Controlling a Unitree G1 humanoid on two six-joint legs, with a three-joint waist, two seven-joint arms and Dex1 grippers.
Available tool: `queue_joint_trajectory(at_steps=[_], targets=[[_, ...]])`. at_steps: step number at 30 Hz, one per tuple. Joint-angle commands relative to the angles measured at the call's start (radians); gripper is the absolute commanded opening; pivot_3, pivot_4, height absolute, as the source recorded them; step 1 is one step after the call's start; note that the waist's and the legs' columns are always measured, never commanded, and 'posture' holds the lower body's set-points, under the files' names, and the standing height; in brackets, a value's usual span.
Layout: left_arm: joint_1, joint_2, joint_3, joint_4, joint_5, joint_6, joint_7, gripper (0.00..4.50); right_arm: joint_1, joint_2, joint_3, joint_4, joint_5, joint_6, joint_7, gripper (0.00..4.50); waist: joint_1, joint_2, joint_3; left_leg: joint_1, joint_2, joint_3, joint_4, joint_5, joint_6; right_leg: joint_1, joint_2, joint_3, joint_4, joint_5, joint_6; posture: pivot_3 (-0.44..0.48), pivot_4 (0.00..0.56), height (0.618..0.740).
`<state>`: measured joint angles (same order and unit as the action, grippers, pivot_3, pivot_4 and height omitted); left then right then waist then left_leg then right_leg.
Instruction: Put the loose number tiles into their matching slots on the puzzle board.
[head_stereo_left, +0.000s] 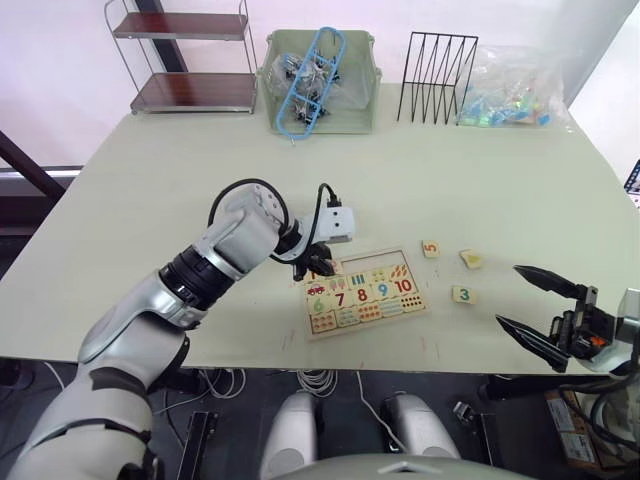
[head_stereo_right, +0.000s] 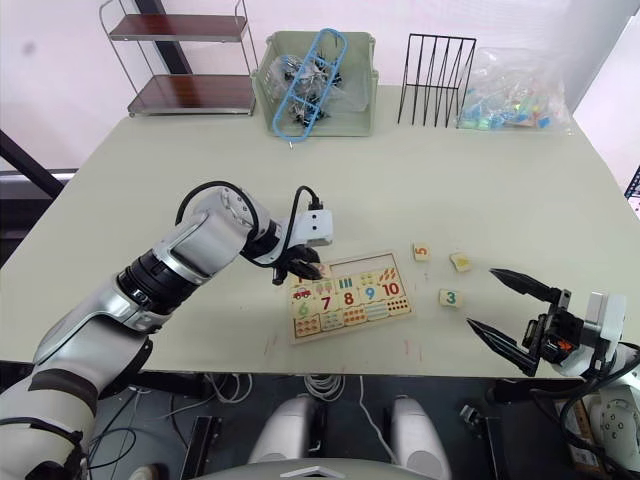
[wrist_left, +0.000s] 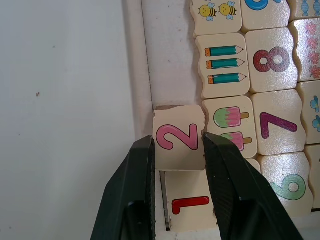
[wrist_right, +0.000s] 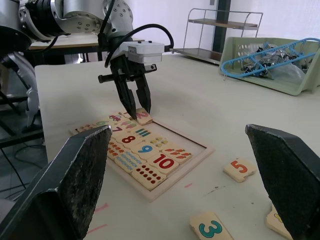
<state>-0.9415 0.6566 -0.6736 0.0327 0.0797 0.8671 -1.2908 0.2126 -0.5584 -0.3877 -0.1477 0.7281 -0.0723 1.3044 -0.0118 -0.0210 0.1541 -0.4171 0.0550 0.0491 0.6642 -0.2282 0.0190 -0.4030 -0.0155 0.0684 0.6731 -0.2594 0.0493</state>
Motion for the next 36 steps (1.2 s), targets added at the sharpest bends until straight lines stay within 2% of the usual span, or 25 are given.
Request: queue_joint_trajectory(at_steps=[1, 36], targets=[[-0.015, 0.001, 0.0, -0.024, 0.009, -0.005, -0.005, 0.9, 0.006, -0.002, -0.023, -0.028, 0.011, -0.019, 0.0, 4.5, 0.0, 0.0, 0.0, 0.0, 0.0, 0.0, 0.0, 0.0, 0.0, 0.0, 0.0, 0.0, 0.0, 0.0, 0.0, 0.0, 0.15, 0.74], [-0.003, 0.002, 0.001, -0.038, 0.011, -0.006, -0.016, 0.9, 0.004, 0.007, -0.023, 0.01, 0.008, -0.047, 0.007, 4.5, 0.0, 0.0, 0.0, 0.0, 0.0, 0.0, 0.0, 0.0, 0.0, 0.0, 0.0, 0.0, 0.0, -0.002, 0.0, 0.0, 0.15, 0.74]])
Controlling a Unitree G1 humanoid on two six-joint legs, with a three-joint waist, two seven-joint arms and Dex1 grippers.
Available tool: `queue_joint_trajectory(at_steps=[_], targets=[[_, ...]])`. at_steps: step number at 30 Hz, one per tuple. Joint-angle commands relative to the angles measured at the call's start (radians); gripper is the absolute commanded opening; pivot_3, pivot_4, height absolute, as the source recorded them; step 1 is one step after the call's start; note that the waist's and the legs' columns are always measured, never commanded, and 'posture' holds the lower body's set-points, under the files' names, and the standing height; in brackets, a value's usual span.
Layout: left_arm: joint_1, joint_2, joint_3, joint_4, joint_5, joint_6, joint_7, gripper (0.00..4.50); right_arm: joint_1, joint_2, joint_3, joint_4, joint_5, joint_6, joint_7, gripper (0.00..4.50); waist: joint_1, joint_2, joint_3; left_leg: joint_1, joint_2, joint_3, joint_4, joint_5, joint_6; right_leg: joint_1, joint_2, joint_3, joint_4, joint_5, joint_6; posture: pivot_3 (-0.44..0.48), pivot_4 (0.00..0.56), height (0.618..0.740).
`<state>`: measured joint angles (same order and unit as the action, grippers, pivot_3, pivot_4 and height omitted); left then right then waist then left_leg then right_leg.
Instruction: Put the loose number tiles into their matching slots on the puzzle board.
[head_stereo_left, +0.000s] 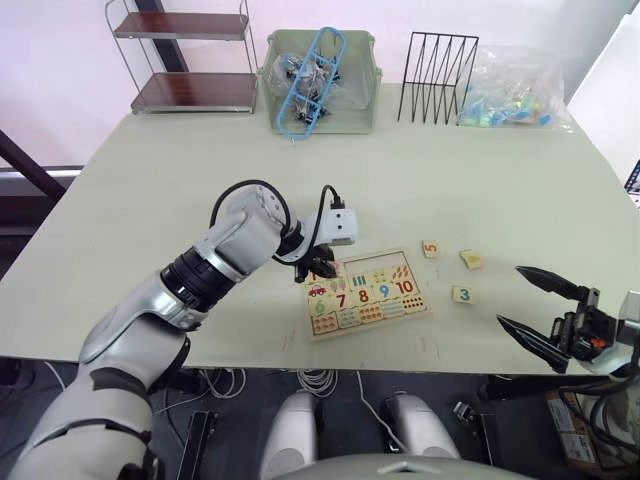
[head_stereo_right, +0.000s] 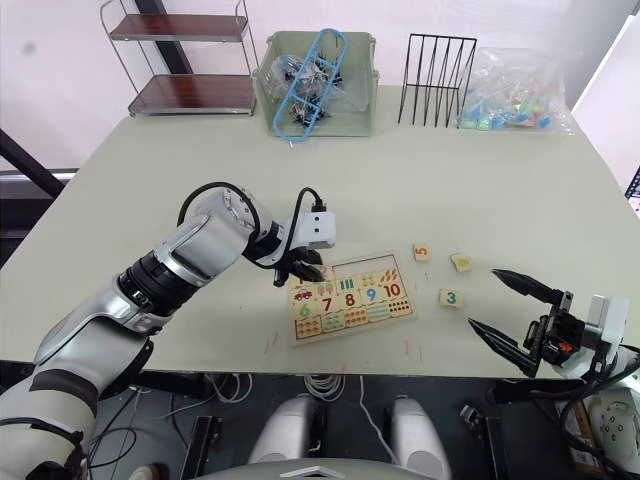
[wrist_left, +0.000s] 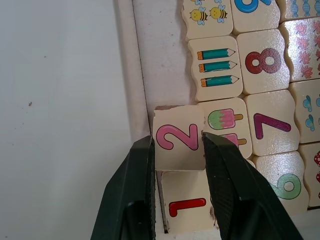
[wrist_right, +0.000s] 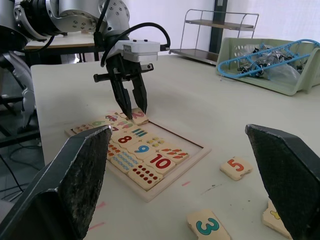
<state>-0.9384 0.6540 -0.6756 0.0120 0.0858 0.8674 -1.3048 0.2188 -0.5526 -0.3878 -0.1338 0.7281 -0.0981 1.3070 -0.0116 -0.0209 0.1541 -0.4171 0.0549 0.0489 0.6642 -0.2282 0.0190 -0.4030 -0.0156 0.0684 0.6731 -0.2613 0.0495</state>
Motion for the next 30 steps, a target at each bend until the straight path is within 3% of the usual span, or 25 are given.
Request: queue_joint_trajectory(at_steps=[1, 18, 19, 22, 25, 30], targets=[[-0.006, 0.004, 0.002, -0.017, 0.005, -0.006, -0.002, 0.9, -0.004, 0.001, -0.022, -0.003, 0.008, -0.021, 0.004, 4.5, 0.0, 0.0, 0.0, 0.0, 0.0, 0.0, 0.0, 0.0, 0.0, 0.0, 0.0, 0.0, 0.0, 0.0, 0.0, 0.0, 0.15, 0.74], [0.008, 0.005, 0.003, -0.026, 0.001, -0.001, 0.001, 0.9, -0.01, -0.002, -0.02, 0.0, 0.009, -0.021, 0.005, 4.5, 0.0, 0.0, 0.0, 0.0, 0.0, 0.0, 0.0, 0.0, 0.0, 0.0, 0.0, 0.0, 0.0, 0.0, -0.001, 0.0, 0.15, 0.74], [0.008, 0.005, 0.004, -0.027, 0.001, 0.0, 0.001, 1.92, -0.011, -0.001, -0.02, 0.0, 0.009, -0.02, 0.005, 4.5, 0.0, 0.0, 0.0, 0.0, 0.0, 0.0, 0.0, 0.0, 0.0, 0.0, 0.0, 0.0, 0.0, 0.0, -0.001, 0.0, 0.15, 0.74], [0.008, -0.001, 0.014, -0.026, -0.008, 0.014, 0.004, 3.37, -0.009, -0.001, -0.02, -0.002, 0.01, -0.019, 0.004, 4.5, 0.0, 0.0, 0.0, 0.0, 0.0, 0.0, 0.0, 0.0, 0.0, 0.0, 0.0, 0.0, 0.0, 0.0, -0.001, 0.0, 0.15, 0.74], [0.003, -0.015, 0.03, -0.017, -0.024, 0.043, 0.01, 4.41, -0.008, 0.0, -0.018, -0.003, 0.009, -0.019, 0.002, 4.5, 0.0, 0.0, 0.0, 0.0, 0.0, 0.0, 0.0, 0.0, 0.0, 0.0, 0.0, 0.0, 0.0, 0.0, -0.001, 0.0, 0.15, 0.74], [-0.01, -0.01, 0.069, -0.018, -0.081, 0.103, -0.006, 4.41, -0.007, 0.001, -0.018, -0.005, 0.008, -0.019, -0.001, 4.5, -0.002, 0.0, 0.0, 0.0, 0.0, 0.0, 0.0, 0.0, 0.0, 0.0, 0.0, 0.0, 0.0, -0.001, -0.001, 0.0, 0.15, 0.74]])
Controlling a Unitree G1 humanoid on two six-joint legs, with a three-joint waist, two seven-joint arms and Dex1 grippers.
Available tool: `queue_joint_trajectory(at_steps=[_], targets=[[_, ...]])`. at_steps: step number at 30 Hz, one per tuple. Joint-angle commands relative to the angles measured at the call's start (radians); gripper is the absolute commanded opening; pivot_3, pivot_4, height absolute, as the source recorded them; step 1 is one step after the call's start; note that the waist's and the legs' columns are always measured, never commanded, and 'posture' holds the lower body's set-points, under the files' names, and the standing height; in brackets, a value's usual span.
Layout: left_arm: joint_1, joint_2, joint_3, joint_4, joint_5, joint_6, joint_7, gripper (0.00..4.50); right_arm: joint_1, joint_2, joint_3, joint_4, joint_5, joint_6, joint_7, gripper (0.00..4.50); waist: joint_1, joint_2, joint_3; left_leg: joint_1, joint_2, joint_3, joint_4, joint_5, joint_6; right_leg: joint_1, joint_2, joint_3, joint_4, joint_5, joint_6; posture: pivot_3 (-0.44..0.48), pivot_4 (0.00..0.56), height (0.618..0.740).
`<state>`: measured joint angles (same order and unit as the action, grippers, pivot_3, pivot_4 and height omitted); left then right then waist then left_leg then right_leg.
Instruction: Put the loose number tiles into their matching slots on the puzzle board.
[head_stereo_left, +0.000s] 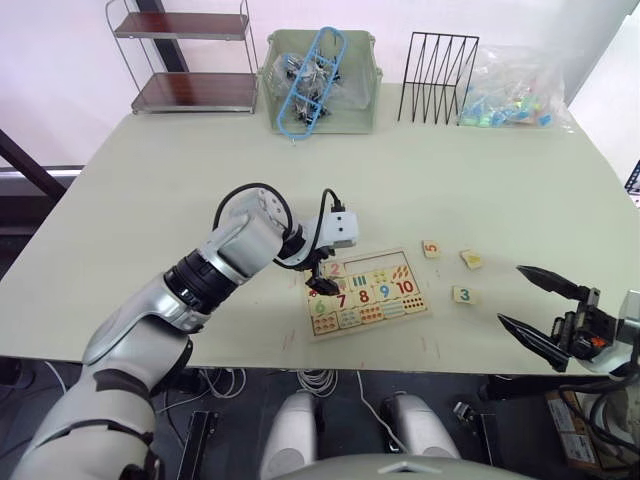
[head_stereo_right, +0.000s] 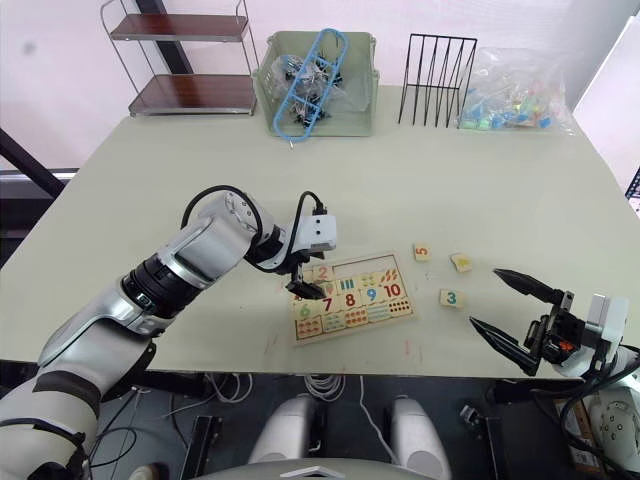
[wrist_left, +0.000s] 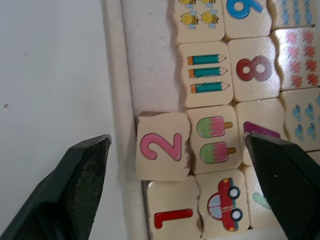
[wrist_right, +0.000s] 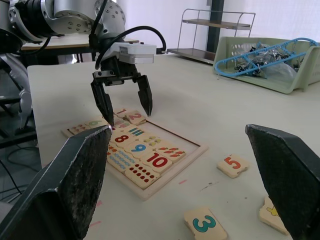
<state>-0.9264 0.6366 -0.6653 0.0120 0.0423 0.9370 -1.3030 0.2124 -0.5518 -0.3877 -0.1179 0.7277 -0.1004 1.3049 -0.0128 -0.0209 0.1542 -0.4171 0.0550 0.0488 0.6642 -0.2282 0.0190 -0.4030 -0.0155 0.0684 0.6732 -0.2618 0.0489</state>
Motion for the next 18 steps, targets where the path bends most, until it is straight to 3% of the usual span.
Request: queue_joint_trajectory(at_steps=[1, 9, 18], targets=[[-0.027, 0.008, 0.073, -0.012, -0.053, 0.04, -0.011, 4.41, 0.001, 0.0, -0.018, -0.022, 0.008, -0.017, 0.001, 4.5, 0.0, 0.0, 0.0, 0.0, 0.0, 0.0, 0.0, 0.0, 0.0, 0.0, 0.0, 0.0, 0.0, 0.0, 0.0, 0.0, 0.15, 0.74], [-0.037, 0.023, 0.185, 0.059, -0.133, -0.031, -0.016, 4.41, 0.01, 0.003, -0.022, -0.021, 0.008, -0.021, 0.003, 4.5, 0.0, 0.0, 0.0, 0.0, 0.0, 0.0, 0.0, 0.0, 0.0, 0.0, 0.0, 0.0, 0.0, 0.0, 0.0, 0.0, 0.15, 0.74], [0.009, 0.046, 0.298, 0.225, -0.152, -0.273, 0.02, 4.41, 0.01, 0.004, -0.021, -0.011, 0.008, -0.03, 0.009, 4.5, 0.001, 0.0, 0.0, 0.0, 0.0, 0.0, 0.0, 0.0, 0.0, 0.0, 0.0, 0.0, 0.0, 0.0, 0.0, 0.0, 0.15, 0.74]])
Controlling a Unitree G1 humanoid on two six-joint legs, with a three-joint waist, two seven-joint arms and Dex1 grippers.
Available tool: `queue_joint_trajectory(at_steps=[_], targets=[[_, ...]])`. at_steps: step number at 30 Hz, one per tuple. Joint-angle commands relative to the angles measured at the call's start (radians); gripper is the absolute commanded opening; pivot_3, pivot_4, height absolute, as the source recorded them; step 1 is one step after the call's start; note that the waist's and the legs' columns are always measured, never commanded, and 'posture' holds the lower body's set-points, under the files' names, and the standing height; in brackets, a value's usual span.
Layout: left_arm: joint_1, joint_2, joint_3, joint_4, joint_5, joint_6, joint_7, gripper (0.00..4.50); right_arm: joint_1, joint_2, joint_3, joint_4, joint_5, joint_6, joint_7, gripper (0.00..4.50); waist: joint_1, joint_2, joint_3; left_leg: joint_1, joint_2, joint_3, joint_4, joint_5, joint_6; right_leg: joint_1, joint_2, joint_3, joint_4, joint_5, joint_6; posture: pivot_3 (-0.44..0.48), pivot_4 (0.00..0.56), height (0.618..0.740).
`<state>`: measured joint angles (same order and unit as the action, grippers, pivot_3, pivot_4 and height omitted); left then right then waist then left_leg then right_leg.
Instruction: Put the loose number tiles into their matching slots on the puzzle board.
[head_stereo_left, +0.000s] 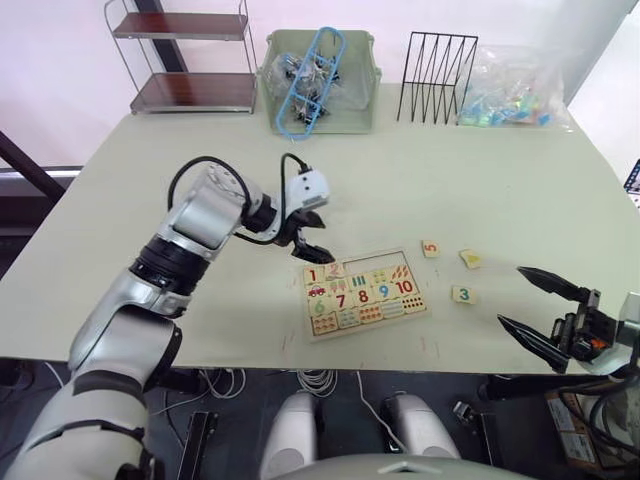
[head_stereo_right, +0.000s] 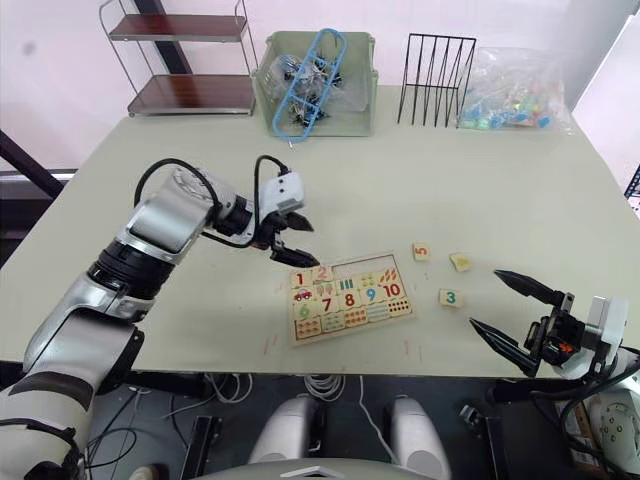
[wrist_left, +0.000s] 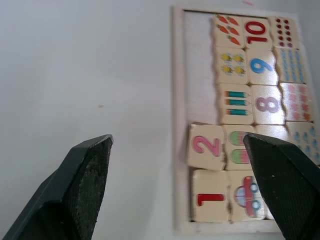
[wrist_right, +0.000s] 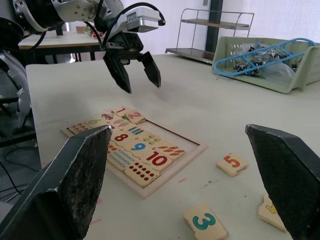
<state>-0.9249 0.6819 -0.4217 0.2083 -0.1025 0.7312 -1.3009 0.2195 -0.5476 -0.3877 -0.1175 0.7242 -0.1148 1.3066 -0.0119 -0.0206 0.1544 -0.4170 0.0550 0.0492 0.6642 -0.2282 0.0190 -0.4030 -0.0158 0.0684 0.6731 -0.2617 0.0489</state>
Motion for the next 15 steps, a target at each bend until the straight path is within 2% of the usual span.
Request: queue_joint_trajectory(at_steps=[1, 3, 4, 5, 7, 8, 11, 12, 13, 15], targets=[[0.016, -0.004, 0.075, 0.044, -0.02, -0.084, 0.021, 4.41, 0.005, 0.0, -0.022, -0.011, 0.012, -0.016, 0.008, 4.5, 0.0, 0.0, 0.0, 0.0, 0.0, 0.0, 0.0, 0.0, 0.0, 0.0, 0.0, 0.0, 0.0, 0.0, 0.0, 0.0, 0.15, 0.74], [0.042, -0.013, 0.114, 0.066, -0.04, -0.15, 0.024, 4.41, 0.008, -0.001, -0.024, -0.01, 0.013, -0.017, 0.011, 4.5, 0.0, 0.0, 0.0, 0.0, 0.0, 0.0, 0.0, 0.0, 0.0, 0.0, 0.0, 0.0, 0.0, 0.002, 0.001, 0.0, 0.15, 0.74], [0.056, -0.017, 0.13, 0.075, -0.048, -0.185, 0.019, 3.9, 0.009, -0.001, -0.025, -0.009, 0.013, -0.018, 0.012, 4.5, 0.0, 0.0, 0.0, 0.0, 0.0, 0.0, 0.0, 0.0, 0.0, 0.0, 0.0, 0.0, 0.0, 0.002, 0.001, 0.0, 0.15, 0.74], [0.068, -0.017, 0.136, 0.09, -0.053, -0.217, 0.006, 3.59, 0.008, -0.002, -0.025, -0.006, 0.013, -0.018, 0.014, 4.5, 0.0, 0.0, 0.0, 0.0, 0.0, 0.0, 0.0, 0.0, 0.0, 0.0, 0.0, 0.0, 0.0, 0.002, 0.001, 0.0, 0.15, 0.74], [0.089, -0.014, 0.136, 0.108, -0.048, -0.27, -0.013, 2.55, 0.009, -0.002, -0.027, -0.002, 0.013, -0.019, 0.017, 4.5, 0.0, 0.0, 0.0, 0.0, 0.0, 0.0, 0.0, 0.0, 0.0, 0.0, 0.0, 0.0, 0.0, 0.003, 0.0, 0.0, 0.15, 0.74], [0.097, -0.016, 0.137, 0.113, -0.048, -0.282, -0.013, 2.2, 0.01, -0.002, -0.028, -0.001, 0.013, -0.02, 0.019, 4.5, 0.0, 0.0, 0.0, 0.0, 0.0, 0.0, 0.0, 0.0, 0.0, 0.0, 0.0, 0.0, 0.0, 0.003, 0.0, 0.0, 0.15, 0.74], [0.109, -0.017, 0.13, 0.124, -0.041, -0.304, -0.021, 0.58, 0.011, -0.003, -0.03, 0.003, 0.014, -0.022, 0.024, 4.5, 0.0, 0.0, 0.0, 0.0, 0.0, 0.0, 0.0, 0.0, 0.0, 0.0, 0.0, 0.0, 0.0, 0.003, 0.0, 0.0, 0.15, 0.74], [0.113, -0.018, 0.127, 0.128, -0.037, -0.313, -0.023, 0.22, 0.011, -0.004, -0.031, 0.006, 0.013, -0.023, 0.026, 4.5, 0.001, 0.0, 0.0, 0.0, 0.0, 0.0, 0.0, 0.0, 0.0, 0.0, 0.0, 0.0, 0.0, 0.003, 0.0, 0.0, 0.15, 0.74], [0.117, -0.017, 0.12, 0.132, -0.032, -0.324, -0.029, 0.06, 0.011, -0.005, -0.031, 0.009, 0.012, -0.024, 0.028, 4.5, 0.001, 0.0, 0.0, 0.0, 0.0, 0.0, 0.0, 0.0, 0.0, 0.0, 0.0, 0.0, 0.0, 0.003, 0.0, 0.0, 0.15, 0.74], [0.125, -0.02, 0.11, 0.133, -0.027, -0.339, -0.037, 0.06, 0.013, -0.009, -0.032, 0.021, 0.002, -0.035, 0.037, 4.5, 0.0, 0.0, 0.0, 0.0, 0.0, 0.0, 0.0, 0.0, 0.0, 0.0, 0.0, 0.0, 0.0, 0.003, 0.0, 0.0, 0.15, 0.74]])
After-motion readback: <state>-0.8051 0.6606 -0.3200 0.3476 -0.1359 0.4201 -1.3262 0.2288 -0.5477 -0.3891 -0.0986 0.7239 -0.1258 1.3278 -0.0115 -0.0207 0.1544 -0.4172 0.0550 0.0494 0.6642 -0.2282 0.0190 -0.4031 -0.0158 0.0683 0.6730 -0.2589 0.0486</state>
